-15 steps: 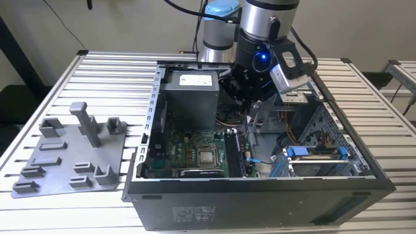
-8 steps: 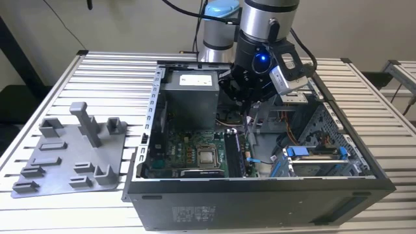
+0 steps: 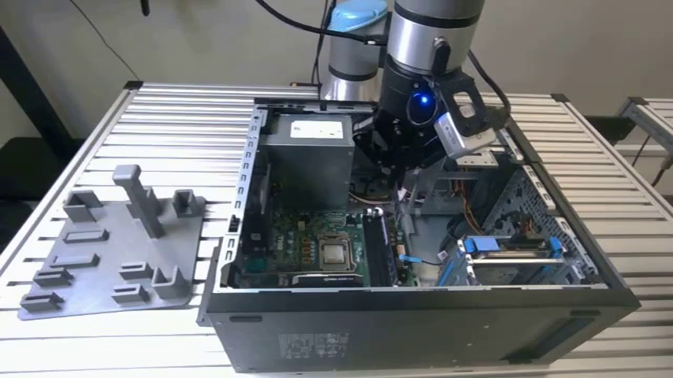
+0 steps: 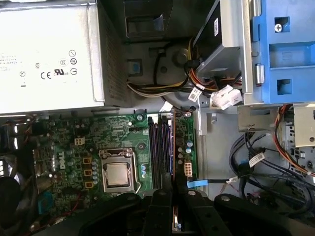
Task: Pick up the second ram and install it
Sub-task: 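Insert the second ram into the second slot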
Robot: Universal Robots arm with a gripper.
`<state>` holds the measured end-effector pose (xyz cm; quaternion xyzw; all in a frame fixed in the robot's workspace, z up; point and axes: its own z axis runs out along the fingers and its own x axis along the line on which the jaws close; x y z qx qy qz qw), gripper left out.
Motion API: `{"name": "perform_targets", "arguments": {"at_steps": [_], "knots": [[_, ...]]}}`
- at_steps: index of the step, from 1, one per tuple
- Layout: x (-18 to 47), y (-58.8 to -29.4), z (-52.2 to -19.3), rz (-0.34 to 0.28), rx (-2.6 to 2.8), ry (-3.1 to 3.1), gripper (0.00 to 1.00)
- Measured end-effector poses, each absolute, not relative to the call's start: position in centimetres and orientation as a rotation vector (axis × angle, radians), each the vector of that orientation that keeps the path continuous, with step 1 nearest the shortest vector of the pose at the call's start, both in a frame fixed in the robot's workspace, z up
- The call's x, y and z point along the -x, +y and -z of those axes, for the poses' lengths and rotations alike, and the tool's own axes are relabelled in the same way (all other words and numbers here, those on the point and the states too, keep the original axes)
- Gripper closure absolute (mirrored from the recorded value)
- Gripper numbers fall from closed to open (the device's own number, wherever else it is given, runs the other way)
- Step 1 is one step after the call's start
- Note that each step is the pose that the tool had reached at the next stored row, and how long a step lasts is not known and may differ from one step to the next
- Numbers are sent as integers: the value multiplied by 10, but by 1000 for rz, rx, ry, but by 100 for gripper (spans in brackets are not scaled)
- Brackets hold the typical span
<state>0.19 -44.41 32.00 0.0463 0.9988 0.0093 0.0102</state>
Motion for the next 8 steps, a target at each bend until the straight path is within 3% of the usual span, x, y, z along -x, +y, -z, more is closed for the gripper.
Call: {"name": "perform_targets", "arguments": {"at_steps": [8], "knots": [[-2,-444,-319,-29,-145,3118,86]]}}
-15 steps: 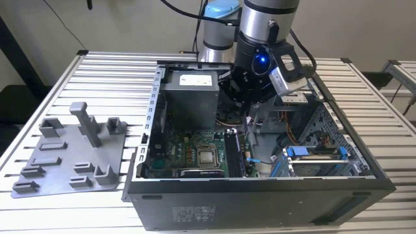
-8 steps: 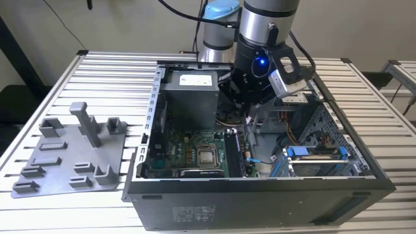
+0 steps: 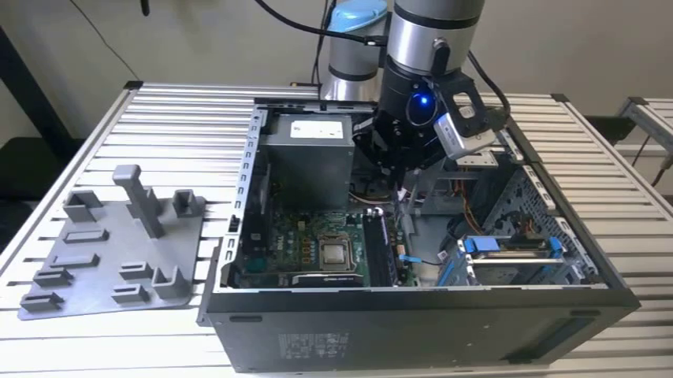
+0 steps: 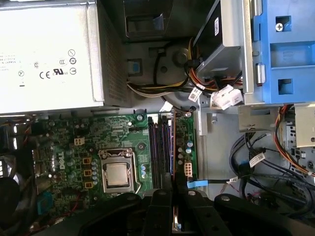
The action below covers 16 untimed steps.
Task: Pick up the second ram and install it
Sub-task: 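Insert the second ram into the second slot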
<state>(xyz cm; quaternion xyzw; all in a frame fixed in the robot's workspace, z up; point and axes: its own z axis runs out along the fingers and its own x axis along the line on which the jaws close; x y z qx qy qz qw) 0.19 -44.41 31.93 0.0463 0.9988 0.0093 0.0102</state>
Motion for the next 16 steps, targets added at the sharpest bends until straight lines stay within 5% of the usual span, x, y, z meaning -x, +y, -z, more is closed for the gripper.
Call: {"name": "perform_targets", "arguments": {"at_steps": [16], "knots": [[-2,-444,-308,-30,-90,3120,86]]}}
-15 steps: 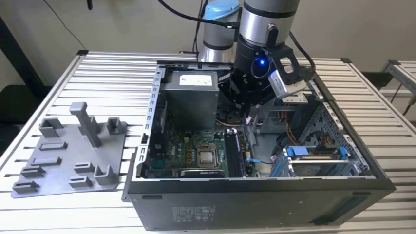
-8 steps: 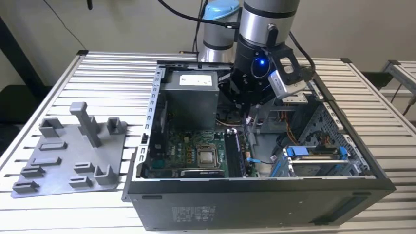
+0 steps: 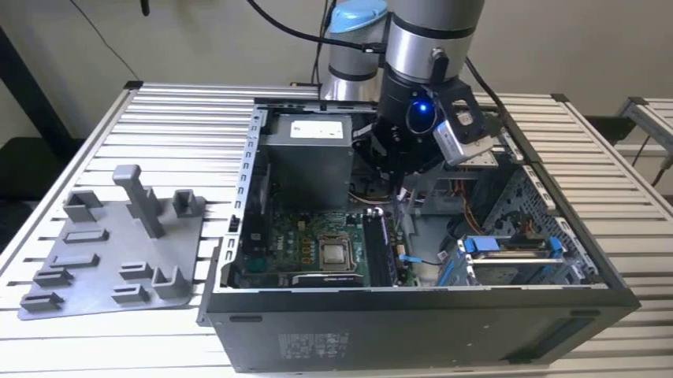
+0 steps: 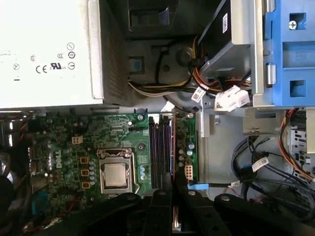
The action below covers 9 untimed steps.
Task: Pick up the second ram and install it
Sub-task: 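Insert the second ram into the second slot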
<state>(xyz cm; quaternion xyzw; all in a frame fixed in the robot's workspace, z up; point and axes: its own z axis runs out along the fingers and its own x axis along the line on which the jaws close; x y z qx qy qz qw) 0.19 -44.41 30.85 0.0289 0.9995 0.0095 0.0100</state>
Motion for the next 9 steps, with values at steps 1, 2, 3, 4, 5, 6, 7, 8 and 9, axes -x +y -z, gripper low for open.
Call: {"name": "perform_targets", "arguments": {"at_steps": [1,2,3,4,5,6,7,8,9], "knots": [[-2,-444,-307,-30,-87,3120,86],[-2,-444,-305,-30,-84,3120,86],[-2,-444,-303,-30,-81,3120,86],[-2,-444,-302,-30,-77,3121,86],[-2,-444,-300,-30,-73,3121,86],[-2,-444,-298,-30,-68,3121,86],[-2,-444,-297,-30,-64,3121,86],[-2,-444,-295,-30,-63,3121,86],[-2,-444,-294,-30,-62,3120,86]]}}
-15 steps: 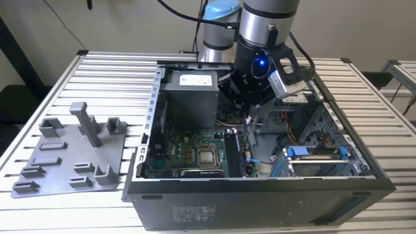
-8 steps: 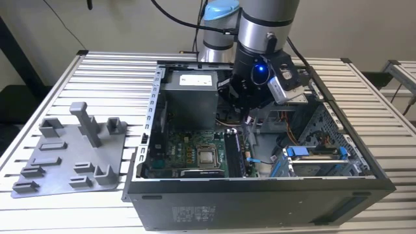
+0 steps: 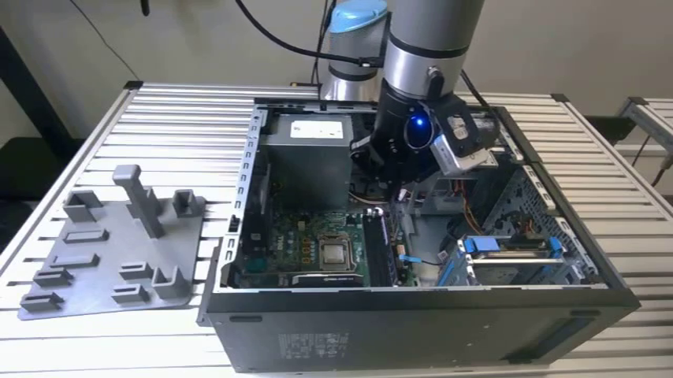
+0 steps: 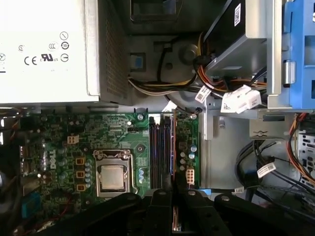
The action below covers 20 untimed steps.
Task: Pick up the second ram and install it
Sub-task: 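Insert the second ram into the second slot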
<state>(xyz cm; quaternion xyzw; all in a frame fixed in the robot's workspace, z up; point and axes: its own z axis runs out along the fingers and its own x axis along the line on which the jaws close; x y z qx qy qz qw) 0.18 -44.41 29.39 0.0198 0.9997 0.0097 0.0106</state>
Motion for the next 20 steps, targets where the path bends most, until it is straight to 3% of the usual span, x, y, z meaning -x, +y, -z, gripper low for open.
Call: {"name": "perform_targets", "arguments": {"at_steps": [20], "knots": [[7,-446,-271,-18,-59,3091,86]]}}
